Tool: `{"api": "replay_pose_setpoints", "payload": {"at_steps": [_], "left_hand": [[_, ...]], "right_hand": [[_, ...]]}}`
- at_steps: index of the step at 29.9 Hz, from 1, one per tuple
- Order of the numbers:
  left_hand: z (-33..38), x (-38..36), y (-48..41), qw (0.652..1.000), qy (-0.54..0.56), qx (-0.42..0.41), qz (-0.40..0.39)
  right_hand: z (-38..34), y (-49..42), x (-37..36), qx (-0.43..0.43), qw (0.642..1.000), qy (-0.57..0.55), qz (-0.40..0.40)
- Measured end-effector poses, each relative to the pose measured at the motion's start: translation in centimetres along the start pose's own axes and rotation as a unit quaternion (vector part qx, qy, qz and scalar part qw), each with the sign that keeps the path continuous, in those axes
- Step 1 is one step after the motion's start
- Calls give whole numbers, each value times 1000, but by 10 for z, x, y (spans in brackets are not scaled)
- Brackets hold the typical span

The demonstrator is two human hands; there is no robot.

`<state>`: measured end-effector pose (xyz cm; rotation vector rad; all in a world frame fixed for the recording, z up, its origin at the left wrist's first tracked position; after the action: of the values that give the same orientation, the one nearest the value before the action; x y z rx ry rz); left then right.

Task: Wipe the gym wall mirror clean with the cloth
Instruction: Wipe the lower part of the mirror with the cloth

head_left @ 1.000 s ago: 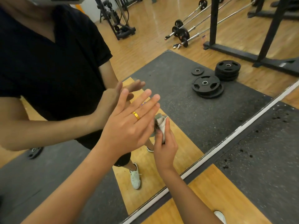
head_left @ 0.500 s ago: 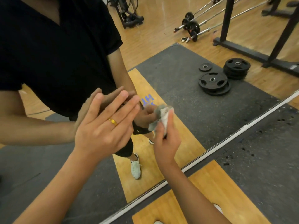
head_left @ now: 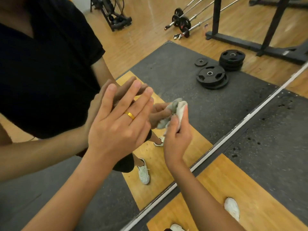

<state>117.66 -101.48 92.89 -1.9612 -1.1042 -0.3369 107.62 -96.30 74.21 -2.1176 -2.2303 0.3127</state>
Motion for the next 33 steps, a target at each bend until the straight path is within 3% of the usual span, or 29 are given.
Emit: {"api": "replay_pose_setpoints", "payload": {"at_steps": [5,7,10,12,18,26,29,33], "left_hand": [[-2,2,-1,1000,17,5,3],[-1,1,0,1000,18,7,5],[-1,1,2,1000,17,8,16],[-2,1,1,1000,18,12,18],[0,1,1,1000,9,8,11],[-3,10,-1,996,88,0,-18],[-18,27,11,987,145,71,-6],[-33,56,58,986,103,127,9]], "right_hand": [[-33,23,-17,150,987,43,-38],[-17,12,-7,125,990,62,-14],[15,0,7,-18,999,22,44],[15,-1,6,-56,997,4,54],[-32,20,-16,54,997,-18,-54],[-23,13,-8,14,999,-17,-27],[-24,13,-5,13,999,-26,-32],[-24,14,-3,10,999,-34,-27]]}}
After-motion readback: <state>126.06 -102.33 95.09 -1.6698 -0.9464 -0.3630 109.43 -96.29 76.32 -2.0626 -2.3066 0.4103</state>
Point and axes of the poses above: each hand's wrist, its own y-axis away from the middle knuckle, its own x-axis out of the back of the hand, z = x × y, the point moved 8 cm from there along -y, towards the middle knuckle, and after that the axes turned 3 degrees about -z, right-handed, at the moved point
